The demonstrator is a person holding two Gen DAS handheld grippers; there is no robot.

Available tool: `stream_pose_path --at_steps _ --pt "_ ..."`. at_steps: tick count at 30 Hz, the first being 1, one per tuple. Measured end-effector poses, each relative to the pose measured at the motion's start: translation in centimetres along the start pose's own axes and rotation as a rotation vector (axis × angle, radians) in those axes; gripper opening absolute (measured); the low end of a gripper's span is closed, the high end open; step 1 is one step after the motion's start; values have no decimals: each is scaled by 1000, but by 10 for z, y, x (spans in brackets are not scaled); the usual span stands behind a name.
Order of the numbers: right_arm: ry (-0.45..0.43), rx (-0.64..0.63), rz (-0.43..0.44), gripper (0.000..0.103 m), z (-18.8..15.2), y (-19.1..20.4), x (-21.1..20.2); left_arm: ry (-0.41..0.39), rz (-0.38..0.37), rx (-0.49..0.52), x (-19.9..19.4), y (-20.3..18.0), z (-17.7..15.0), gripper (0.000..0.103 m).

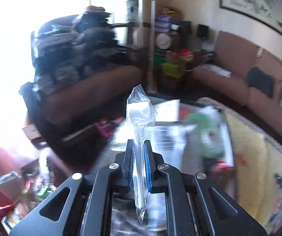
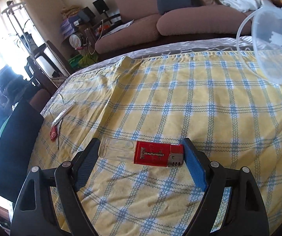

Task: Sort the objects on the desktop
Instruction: 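Carry the lighter and clear packet over the black bin and open both grippers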

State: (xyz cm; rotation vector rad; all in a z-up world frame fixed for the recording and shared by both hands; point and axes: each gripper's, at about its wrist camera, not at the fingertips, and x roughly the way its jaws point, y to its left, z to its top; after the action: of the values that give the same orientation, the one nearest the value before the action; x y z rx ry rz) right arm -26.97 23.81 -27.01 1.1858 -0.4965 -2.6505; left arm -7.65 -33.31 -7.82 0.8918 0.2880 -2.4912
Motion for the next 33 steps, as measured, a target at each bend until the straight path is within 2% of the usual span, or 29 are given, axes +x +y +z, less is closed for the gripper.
stream_pose_path --at_steps 3,5,7,8,11,13,15,17,20,23,25,29,31,33 --pt "3 -4 8 82 0 -2 0 35 -73 -26 16 27 -5 9" --pt "9 -15 14 82 0 -2 1 56 -59 10 27 31 -11 9" --pt "12 -21 17 82 0 -3 0 95 -86 30 40 32 -16 9" --pt "13 -26 12 82 0 -2 0 129 -109 39 52 31 -21 10" --pt "25 -61 -32 82 -1 5 3 175 -104 53 77 30 -33 15" --pt "42 -104 -83 82 -2 14 2 163 -81 45 84 34 -37 16" --pt "59 -143 -146 82 -4 25 -4 153 -103 9 87 42 -36 18" --pt "21 -170 -122 82 -7 49 -30 140 -125 -19 87 47 -39 19" --pt "-27 -204 7 82 -4 109 -66 117 -148 -47 95 49 -44 19" --pt "-19 -313 196 82 11 198 -76 99 -139 -12 96 45 -46 18" --pt "24 -360 289 82 22 256 -69 87 -136 -3 95 44 -48 18" --pt "193 -454 335 82 35 372 -25 73 -172 -38 96 51 -52 18" --pt "291 -455 377 82 37 416 9 70 -187 -44 95 56 -54 18" --pt "366 -447 349 82 34 441 38 68 -194 -51 94 62 -56 18"
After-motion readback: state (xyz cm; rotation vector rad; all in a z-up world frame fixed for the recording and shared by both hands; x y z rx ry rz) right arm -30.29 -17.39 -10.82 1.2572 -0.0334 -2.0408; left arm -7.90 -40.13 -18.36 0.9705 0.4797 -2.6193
